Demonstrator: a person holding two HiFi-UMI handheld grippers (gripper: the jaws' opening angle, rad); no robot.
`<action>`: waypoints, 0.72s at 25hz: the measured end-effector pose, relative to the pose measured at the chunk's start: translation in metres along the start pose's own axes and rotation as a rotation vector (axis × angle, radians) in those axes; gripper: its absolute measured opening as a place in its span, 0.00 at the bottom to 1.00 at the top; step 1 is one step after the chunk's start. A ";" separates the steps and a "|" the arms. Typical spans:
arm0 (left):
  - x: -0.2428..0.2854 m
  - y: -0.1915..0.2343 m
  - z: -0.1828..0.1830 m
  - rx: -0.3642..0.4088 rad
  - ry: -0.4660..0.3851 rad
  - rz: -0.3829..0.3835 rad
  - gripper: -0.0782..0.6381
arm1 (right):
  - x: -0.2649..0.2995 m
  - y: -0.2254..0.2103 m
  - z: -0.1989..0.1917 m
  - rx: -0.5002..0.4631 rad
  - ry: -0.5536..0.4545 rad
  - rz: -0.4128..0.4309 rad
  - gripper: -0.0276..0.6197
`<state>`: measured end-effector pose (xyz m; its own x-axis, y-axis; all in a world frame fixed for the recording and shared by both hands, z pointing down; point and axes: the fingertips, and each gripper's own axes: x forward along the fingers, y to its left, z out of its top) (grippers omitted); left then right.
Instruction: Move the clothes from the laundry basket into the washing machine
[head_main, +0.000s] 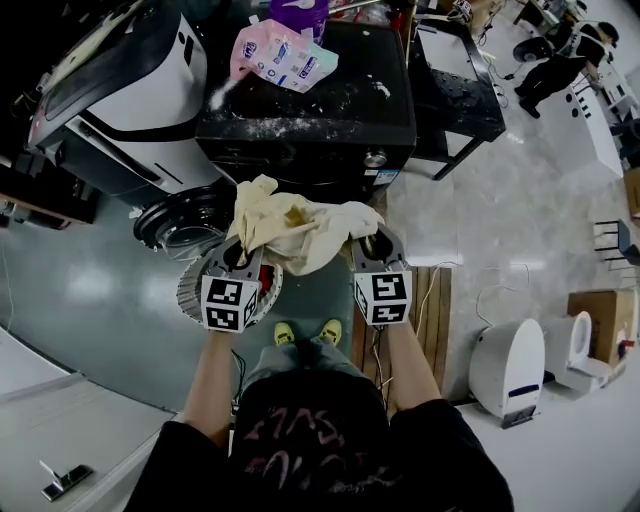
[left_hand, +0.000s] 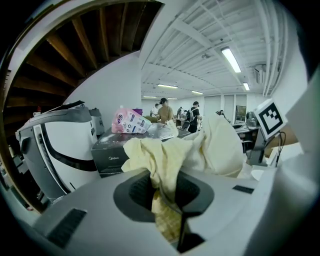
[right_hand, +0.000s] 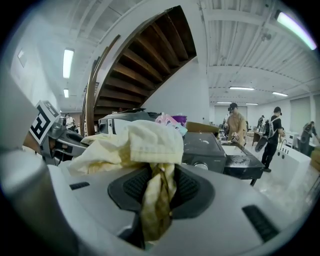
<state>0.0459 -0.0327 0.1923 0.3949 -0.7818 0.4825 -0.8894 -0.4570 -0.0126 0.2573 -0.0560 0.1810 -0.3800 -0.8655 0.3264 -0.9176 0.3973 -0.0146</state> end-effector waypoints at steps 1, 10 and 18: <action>-0.001 0.001 0.000 0.000 -0.002 -0.004 0.22 | -0.001 0.001 0.000 0.002 0.001 -0.006 0.21; -0.003 0.012 -0.002 0.004 -0.025 -0.074 0.21 | -0.009 0.016 -0.003 0.035 0.018 -0.085 0.21; 0.000 0.024 -0.016 0.010 -0.026 -0.127 0.21 | -0.005 0.029 -0.014 0.037 0.037 -0.128 0.21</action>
<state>0.0210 -0.0375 0.2059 0.5100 -0.7281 0.4580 -0.8295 -0.5571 0.0381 0.2344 -0.0360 0.1920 -0.2552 -0.8962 0.3628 -0.9623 0.2721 -0.0048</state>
